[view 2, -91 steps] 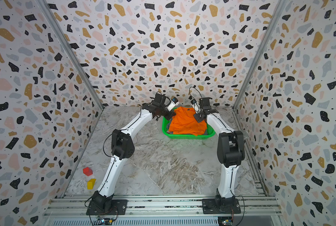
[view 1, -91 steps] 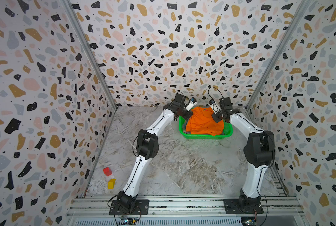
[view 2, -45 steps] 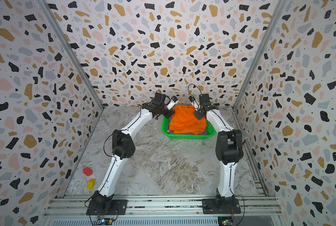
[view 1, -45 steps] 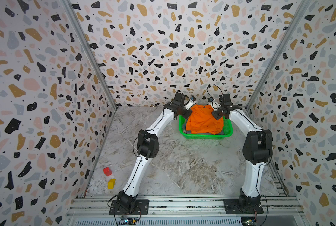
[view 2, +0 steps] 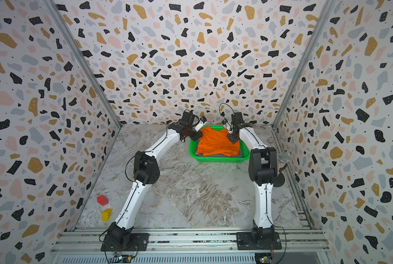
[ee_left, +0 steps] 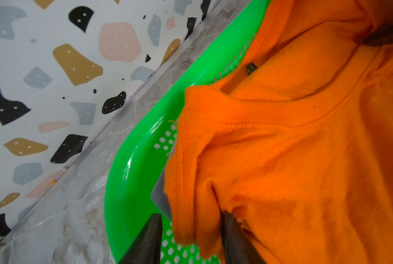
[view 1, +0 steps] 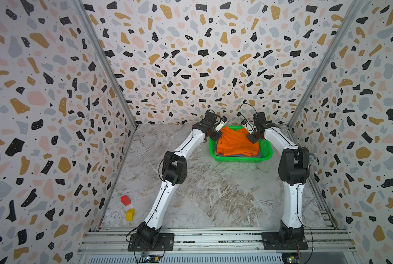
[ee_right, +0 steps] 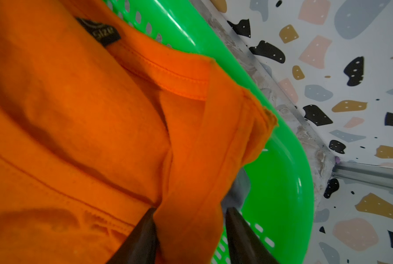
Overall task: Put the folded t-shirts into the basket
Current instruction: Place the T-shirt in the bin.
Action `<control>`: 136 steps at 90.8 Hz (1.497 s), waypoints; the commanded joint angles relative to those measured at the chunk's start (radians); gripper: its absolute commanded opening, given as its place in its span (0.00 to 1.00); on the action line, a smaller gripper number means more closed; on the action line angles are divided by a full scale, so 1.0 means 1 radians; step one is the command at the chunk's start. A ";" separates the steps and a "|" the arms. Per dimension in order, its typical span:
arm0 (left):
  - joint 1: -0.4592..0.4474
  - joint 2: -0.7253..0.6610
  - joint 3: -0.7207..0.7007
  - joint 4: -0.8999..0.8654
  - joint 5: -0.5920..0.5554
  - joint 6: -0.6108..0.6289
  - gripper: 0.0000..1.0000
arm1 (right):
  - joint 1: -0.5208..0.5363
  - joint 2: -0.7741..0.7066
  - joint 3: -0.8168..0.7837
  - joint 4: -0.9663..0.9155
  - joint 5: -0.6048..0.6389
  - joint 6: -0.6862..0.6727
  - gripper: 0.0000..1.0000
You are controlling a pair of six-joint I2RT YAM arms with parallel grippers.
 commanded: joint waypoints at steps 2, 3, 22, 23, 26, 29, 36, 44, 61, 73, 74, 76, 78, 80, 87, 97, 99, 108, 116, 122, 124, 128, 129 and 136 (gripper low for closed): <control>0.007 -0.065 -0.007 -0.015 -0.043 0.008 0.57 | -0.008 -0.129 0.025 -0.055 0.007 -0.005 0.56; 0.007 -0.071 -0.008 -0.018 -0.044 0.007 0.58 | -0.008 -0.135 0.022 -0.056 0.003 -0.004 0.56; 0.005 -0.200 -0.128 -0.068 0.062 -0.029 0.66 | -0.008 -0.299 -0.091 -0.118 -0.220 0.019 0.60; 0.005 -0.206 -0.139 -0.069 0.071 -0.032 0.66 | -0.008 -0.307 -0.102 -0.120 -0.233 0.021 0.61; 0.002 -0.229 -0.175 -0.070 0.104 -0.036 0.66 | -0.008 -0.329 -0.130 -0.125 -0.268 0.028 0.61; -0.002 -0.248 -0.208 -0.070 0.134 -0.040 0.67 | -0.008 -0.346 -0.161 -0.130 -0.299 0.036 0.62; -0.013 -0.278 -0.272 -0.072 0.193 -0.048 0.67 | -0.008 -0.365 -0.215 -0.142 -0.348 0.056 0.62; -0.030 -0.288 -0.318 -0.072 0.250 -0.055 0.67 | -0.008 -0.362 -0.267 -0.144 -0.378 0.074 0.60; -0.071 -0.231 -0.334 -0.078 0.271 -0.068 0.66 | -0.009 -0.292 -0.289 -0.144 -0.400 0.108 0.56; -0.081 -0.175 -0.310 -0.087 0.237 -0.063 0.66 | -0.010 -0.239 -0.284 -0.150 -0.396 0.115 0.54; -0.080 -0.170 -0.307 -0.090 0.232 -0.061 0.66 | -0.010 -0.235 -0.284 -0.152 -0.394 0.113 0.54; -0.080 -0.162 -0.302 -0.097 0.224 -0.055 0.66 | -0.010 -0.228 -0.284 -0.156 -0.390 0.107 0.54; -0.080 -0.156 -0.297 -0.104 0.213 -0.044 0.66 | -0.010 -0.222 -0.285 -0.159 -0.383 0.102 0.54; -0.080 -0.150 -0.295 -0.111 0.203 -0.032 0.66 | -0.010 -0.215 -0.286 -0.161 -0.375 0.094 0.54; -0.080 -0.141 -0.300 -0.125 0.158 0.020 0.66 | -0.011 -0.202 -0.292 -0.170 -0.336 0.050 0.56; -0.080 -0.140 -0.314 -0.145 0.084 0.100 0.66 | -0.015 -0.188 -0.289 -0.178 -0.268 -0.017 0.59; -0.080 -0.141 -0.315 -0.150 0.073 0.113 0.66 | -0.016 -0.185 -0.284 -0.183 -0.262 -0.028 0.59; -0.080 -0.154 -0.307 -0.178 0.044 0.139 0.66 | -0.024 -0.192 -0.247 -0.232 -0.287 -0.043 0.60; -0.080 -0.190 -0.303 -0.196 0.054 0.139 0.67 | -0.032 -0.232 -0.219 -0.269 -0.359 -0.038 0.62; -0.080 -0.228 -0.304 -0.202 0.064 0.132 0.67 | -0.034 -0.274 -0.204 -0.288 -0.405 -0.035 0.63; -0.080 -0.241 -0.304 -0.204 0.066 0.129 0.67 | -0.034 -0.290 -0.200 -0.294 -0.415 -0.035 0.63; -0.080 -0.268 -0.307 -0.209 0.067 0.125 0.67 | -0.035 -0.320 -0.195 -0.304 -0.429 -0.034 0.63; -0.080 -0.276 -0.308 -0.209 0.066 0.123 0.68 | -0.035 -0.329 -0.195 -0.306 -0.430 -0.034 0.63; -0.080 -0.331 -0.322 -0.216 0.058 0.123 0.68 | -0.036 -0.388 -0.198 -0.313 -0.420 -0.034 0.64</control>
